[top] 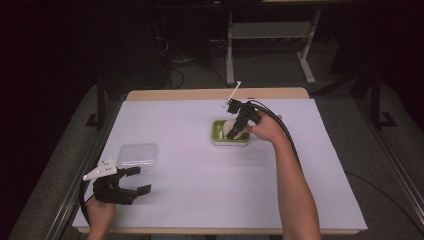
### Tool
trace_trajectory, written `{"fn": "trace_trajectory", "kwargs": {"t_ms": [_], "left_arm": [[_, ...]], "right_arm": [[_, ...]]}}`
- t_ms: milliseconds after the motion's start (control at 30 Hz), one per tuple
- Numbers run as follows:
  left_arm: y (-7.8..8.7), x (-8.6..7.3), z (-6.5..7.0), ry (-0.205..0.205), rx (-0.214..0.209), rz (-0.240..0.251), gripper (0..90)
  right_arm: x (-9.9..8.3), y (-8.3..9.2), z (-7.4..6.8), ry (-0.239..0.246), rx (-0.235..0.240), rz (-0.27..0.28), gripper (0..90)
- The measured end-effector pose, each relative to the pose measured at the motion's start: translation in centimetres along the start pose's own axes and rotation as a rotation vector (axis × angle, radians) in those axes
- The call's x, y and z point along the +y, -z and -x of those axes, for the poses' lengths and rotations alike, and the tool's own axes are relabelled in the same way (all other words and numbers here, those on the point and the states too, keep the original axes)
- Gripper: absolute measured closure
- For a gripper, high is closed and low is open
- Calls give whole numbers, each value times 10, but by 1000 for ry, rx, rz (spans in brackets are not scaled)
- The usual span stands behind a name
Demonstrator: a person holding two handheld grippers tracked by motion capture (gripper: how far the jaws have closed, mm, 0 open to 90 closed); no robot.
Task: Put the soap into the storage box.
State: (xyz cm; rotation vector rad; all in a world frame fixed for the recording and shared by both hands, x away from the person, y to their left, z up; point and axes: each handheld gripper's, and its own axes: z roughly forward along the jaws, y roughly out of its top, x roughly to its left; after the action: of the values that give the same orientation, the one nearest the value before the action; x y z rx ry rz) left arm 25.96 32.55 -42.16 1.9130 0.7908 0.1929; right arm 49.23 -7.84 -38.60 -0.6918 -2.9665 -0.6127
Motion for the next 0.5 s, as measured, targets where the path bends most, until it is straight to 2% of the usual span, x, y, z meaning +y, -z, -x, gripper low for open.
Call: {"fn": "trace_trajectory", "kwargs": {"t_ms": [500], "left_arm": [[0,0,0,-2,-3,0,129]], "right_arm": [[2,-13,9,-50,-19,-2,232]]}}
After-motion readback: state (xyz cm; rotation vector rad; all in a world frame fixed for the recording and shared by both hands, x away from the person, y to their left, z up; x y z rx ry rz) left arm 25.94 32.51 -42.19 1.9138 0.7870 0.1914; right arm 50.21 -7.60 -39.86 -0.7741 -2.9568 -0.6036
